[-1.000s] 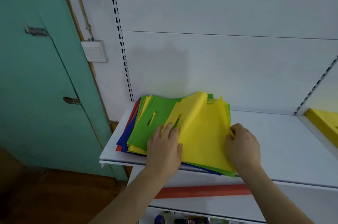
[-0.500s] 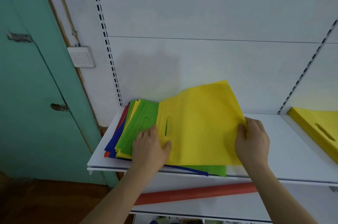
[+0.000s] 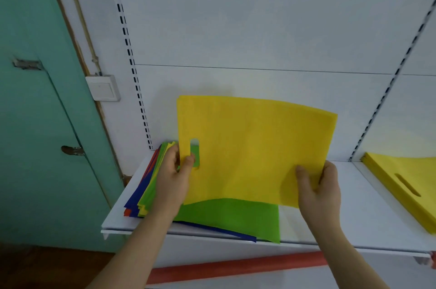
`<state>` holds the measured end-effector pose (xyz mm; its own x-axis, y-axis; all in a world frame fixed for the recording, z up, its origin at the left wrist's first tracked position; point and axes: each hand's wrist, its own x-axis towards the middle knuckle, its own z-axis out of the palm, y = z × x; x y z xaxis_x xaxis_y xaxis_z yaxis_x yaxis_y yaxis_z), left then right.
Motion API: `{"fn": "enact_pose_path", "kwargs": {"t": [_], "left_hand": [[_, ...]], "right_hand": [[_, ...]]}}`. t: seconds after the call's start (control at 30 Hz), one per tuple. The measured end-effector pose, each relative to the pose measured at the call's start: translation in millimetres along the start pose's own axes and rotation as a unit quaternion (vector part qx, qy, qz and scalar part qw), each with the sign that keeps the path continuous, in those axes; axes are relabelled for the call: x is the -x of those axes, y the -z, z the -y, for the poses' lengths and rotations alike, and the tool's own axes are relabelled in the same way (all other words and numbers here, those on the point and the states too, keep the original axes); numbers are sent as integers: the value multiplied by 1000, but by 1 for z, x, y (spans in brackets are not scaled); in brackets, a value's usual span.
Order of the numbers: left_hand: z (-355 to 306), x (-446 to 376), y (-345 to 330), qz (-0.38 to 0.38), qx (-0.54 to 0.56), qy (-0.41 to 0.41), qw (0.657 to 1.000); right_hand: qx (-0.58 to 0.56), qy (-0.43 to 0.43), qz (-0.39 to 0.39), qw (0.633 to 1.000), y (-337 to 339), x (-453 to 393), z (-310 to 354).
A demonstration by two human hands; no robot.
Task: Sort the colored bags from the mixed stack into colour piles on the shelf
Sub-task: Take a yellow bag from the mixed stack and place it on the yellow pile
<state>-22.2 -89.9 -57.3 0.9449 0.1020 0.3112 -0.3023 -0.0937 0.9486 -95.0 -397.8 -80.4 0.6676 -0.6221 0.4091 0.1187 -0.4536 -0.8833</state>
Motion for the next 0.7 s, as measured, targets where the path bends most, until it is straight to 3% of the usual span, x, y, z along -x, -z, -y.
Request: {"fn": "enact_pose_path", "kwargs": {"t": [0.17, 0.47, 0.7], "left_hand": [[9, 11, 0, 11, -66, -9, 998], [-8, 2, -21, 17, -57, -53, 997], [-7, 31, -84, 58, -46, -68, 995]], "right_hand": [[21, -22, 28, 999, -6, 14, -15], [27, 0, -78, 997, 36, 26, 8], [157, 21, -160, 974, 113, 71, -1]]}}
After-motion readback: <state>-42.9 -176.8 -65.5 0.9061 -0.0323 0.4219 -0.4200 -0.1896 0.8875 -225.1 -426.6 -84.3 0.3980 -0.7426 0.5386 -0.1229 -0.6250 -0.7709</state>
